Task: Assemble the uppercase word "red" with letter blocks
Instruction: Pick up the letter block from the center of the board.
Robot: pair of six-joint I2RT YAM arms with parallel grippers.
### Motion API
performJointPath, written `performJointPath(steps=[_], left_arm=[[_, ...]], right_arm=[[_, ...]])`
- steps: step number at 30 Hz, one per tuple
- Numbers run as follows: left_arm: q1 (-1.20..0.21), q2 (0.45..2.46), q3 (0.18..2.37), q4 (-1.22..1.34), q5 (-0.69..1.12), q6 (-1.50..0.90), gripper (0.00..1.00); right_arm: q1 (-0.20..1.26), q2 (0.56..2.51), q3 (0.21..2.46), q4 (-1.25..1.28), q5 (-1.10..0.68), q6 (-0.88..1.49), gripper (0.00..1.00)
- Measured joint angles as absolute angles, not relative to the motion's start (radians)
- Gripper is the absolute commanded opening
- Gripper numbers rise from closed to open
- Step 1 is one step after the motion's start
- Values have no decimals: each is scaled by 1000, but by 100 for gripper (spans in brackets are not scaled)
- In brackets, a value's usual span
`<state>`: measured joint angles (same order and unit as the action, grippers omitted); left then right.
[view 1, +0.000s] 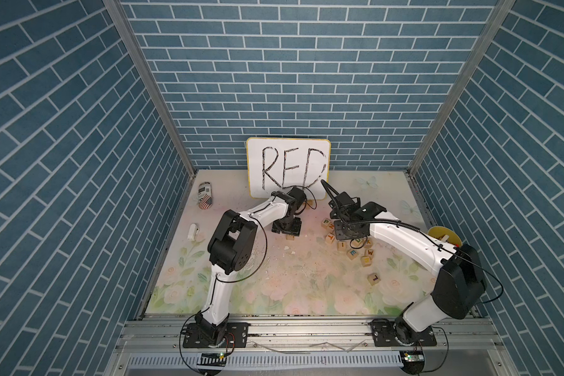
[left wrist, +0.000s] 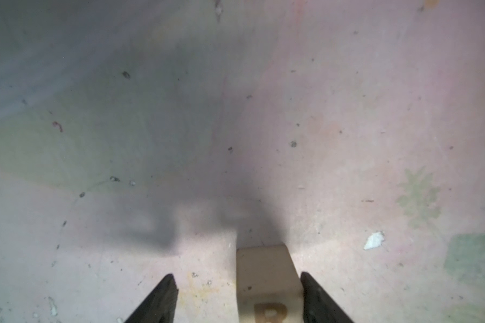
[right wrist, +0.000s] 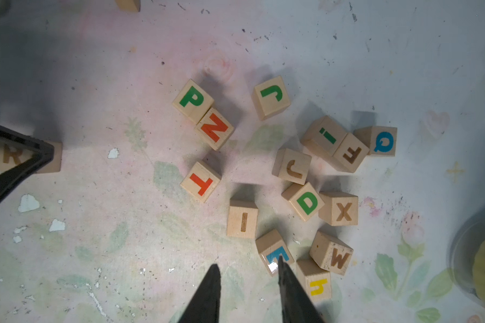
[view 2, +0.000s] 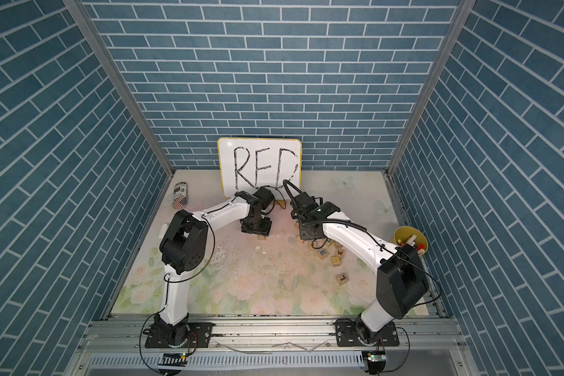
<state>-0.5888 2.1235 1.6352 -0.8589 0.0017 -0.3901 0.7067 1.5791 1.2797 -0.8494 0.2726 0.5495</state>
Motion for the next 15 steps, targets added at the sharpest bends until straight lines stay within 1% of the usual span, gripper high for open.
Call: performJointPath(steps=[7, 8, 15], left_arm=[[-589, 2123, 1635, -859, -9, -385, 58], [-589, 2123, 1635, -859, -11, -385, 54], [-589, 2123, 1614, -854, -27, -373, 47]], right_arm=[[707, 1587, 1280, -846, 272, 548, 36], [707, 1587, 1280, -846, 272, 546, 36], [707, 1587, 1280, -844, 272, 545, 36]])
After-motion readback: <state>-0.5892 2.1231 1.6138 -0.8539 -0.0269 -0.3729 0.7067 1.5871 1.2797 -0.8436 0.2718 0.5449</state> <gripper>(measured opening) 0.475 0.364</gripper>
